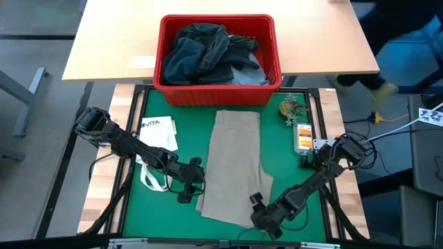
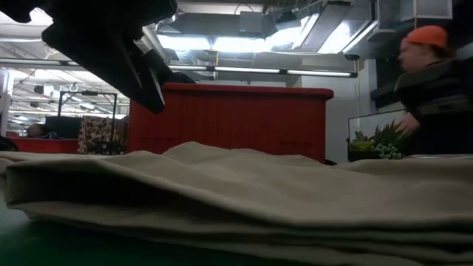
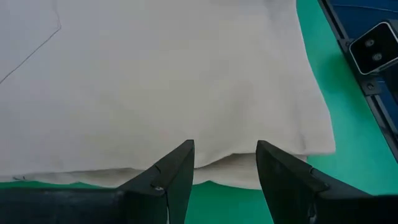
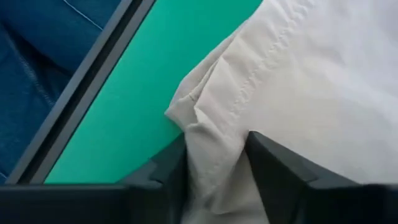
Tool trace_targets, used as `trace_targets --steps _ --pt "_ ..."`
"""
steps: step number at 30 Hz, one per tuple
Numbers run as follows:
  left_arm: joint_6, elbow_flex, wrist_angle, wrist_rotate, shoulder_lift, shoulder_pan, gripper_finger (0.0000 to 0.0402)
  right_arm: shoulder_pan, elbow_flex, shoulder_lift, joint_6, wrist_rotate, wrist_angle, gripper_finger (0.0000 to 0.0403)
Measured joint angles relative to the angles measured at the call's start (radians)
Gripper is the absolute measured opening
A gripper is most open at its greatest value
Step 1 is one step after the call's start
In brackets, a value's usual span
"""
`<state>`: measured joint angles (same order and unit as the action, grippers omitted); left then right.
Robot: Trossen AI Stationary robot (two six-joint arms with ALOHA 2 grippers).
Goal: Fold Laundry from Bin
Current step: Fold the gray shorts
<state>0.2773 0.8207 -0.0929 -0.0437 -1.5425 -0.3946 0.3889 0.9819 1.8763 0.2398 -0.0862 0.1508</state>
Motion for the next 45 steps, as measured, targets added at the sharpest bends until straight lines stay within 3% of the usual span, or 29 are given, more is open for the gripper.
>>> trace_targets --steps 6,10,19,23,31,40,45 --pt "-0.127 0.000 0.000 0.018 0.000 0.000 0.0166 0.002 -0.001 0.000 0.000 -0.004 0.005 0.0073" --pt "-0.277 0.000 -0.001 0.083 0.000 -0.004 0.0166 0.002 -0.001 0.001 0.000 -0.004 0.006 0.0042" --pt "-0.645 0.000 -0.001 0.103 -0.006 -0.069 0.0166 0.002 -0.002 0.002 0.000 -0.006 0.006 0.0033" --pt "-0.667 0.000 -0.001 0.057 -0.044 -0.089 0.0166 0.003 -0.002 0.002 0.000 -0.007 0.005 0.0038" --pt "-0.928 -0.001 0.001 -0.192 -0.104 -0.145 0.0166 0.003 -0.003 0.002 0.000 -0.008 0.002 0.0039" --pt "-1.040 -0.001 0.010 -0.238 -0.168 -0.152 0.0166 0.003 -0.004 0.002 0.000 -0.009 -0.025 0.0039" --pt "-1.040 -0.001 0.105 -0.326 -0.188 -0.156 0.0166 0.003 -0.004 0.003 0.000 -0.009 -0.045 0.0040"
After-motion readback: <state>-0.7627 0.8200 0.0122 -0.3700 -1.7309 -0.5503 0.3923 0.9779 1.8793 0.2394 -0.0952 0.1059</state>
